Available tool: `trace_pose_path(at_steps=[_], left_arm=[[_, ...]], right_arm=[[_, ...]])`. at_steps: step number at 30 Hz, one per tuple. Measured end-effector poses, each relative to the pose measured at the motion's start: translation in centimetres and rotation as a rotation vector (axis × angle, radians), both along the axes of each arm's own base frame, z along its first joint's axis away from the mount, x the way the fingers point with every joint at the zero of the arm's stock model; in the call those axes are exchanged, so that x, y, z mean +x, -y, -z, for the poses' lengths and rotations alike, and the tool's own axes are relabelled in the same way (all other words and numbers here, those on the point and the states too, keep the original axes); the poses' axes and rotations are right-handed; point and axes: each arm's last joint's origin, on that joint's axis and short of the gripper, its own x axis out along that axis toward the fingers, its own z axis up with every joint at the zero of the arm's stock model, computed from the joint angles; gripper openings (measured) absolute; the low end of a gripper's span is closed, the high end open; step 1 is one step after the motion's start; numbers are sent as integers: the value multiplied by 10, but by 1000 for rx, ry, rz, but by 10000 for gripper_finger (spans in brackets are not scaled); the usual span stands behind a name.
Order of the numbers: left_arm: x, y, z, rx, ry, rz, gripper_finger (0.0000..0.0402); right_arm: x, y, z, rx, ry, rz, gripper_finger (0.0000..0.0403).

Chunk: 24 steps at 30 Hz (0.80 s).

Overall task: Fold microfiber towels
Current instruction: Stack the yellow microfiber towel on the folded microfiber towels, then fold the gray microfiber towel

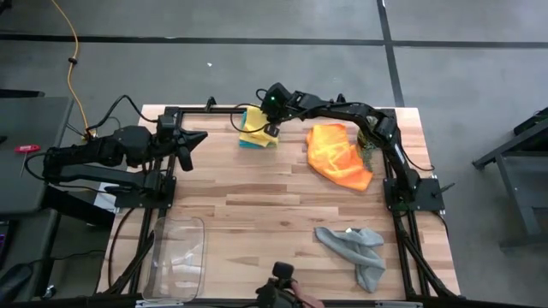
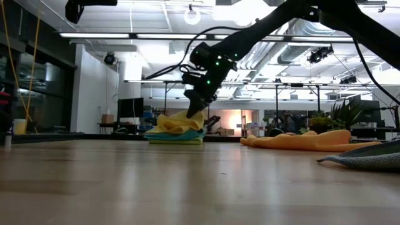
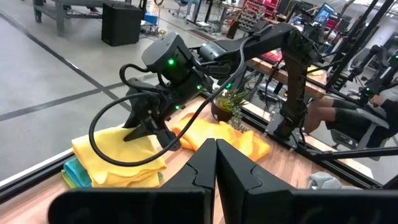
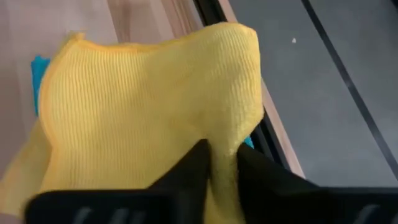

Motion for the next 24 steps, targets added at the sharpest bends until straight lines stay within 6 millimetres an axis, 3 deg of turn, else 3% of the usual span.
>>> trace_pose_path(at_steps=[3, 7, 11, 14, 18, 21, 24], left_arm=[[0, 0, 0, 0, 0, 0, 0], [0, 0, 0, 13, -9, 2, 0], [0, 0, 0, 35, -24, 6, 0], [0, 0, 0, 40, -27, 7, 0], [1, 0, 1, 43, -25, 8, 0], [8, -1, 9, 81, -16, 26, 0], [18, -1, 22, 121, 34, 100, 0]], right_arm=[[-1, 3, -1, -42, -17, 43, 136], [-2, 6, -23, -142, 45, 89, 198], [-12, 8, -44, -145, 85, 132, 219], [-27, 1, -62, -20, 85, 155, 219], [-47, -25, -92, 58, 84, 138, 211], [-63, -57, -94, 63, 33, 140, 203], [-90, -97, -97, 66, 99, 174, 194]])
